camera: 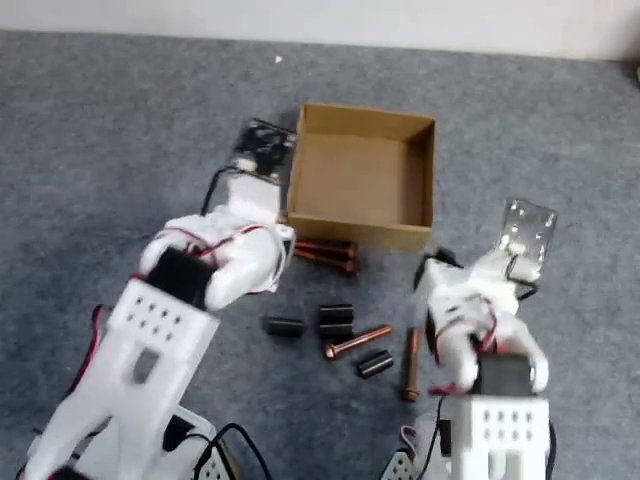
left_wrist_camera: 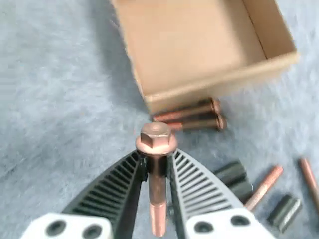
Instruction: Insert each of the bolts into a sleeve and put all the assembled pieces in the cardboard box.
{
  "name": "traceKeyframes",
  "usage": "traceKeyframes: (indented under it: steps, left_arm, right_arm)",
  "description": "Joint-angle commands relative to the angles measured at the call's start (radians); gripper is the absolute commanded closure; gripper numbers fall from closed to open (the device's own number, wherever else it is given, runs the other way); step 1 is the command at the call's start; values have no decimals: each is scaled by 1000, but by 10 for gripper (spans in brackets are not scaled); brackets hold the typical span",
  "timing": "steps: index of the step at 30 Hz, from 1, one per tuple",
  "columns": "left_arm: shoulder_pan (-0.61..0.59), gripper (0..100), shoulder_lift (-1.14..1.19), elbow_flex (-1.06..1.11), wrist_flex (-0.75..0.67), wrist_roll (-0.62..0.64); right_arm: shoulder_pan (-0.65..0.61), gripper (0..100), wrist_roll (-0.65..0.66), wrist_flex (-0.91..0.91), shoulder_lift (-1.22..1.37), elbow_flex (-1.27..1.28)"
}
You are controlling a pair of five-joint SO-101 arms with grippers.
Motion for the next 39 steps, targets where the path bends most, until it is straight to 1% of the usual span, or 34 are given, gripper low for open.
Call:
traceKeyframes:
  steps: [1,5,9,11,13,17,20,24,28,32,39]
  left_arm:
    - [-44,995,-174,71,-144,77]
    - [-50,995,-303,139,-215,133]
    - [-50,995,-409,171,-258,180]
    - [-50,995,-449,180,-270,199]
    - [-48,995,-483,191,-276,221]
    - [-44,995,-578,223,-275,292]
    - [-39,995,-684,278,-278,319]
    - [-38,995,-834,401,-348,325]
    - [25,995,-954,555,-445,325]
    - [87,995,-1041,661,-514,321]
    - [183,995,-1098,753,-539,319]
  right_arm:
    - [-108,995,-6,-102,-206,48]
    - [-226,995,0,-249,-360,202]
    - [-337,995,147,-383,-447,360]
    - [-375,995,176,-437,-473,423]
    - [-401,995,178,-467,-490,463]
    - [-455,995,178,-475,-527,516]
    - [-495,995,178,-475,-558,550]
    - [-526,995,190,-475,-561,568]
    - [-553,995,273,-472,-561,570]
    - [-579,995,284,-470,-561,604]
    - [-588,995,284,-470,-561,628]
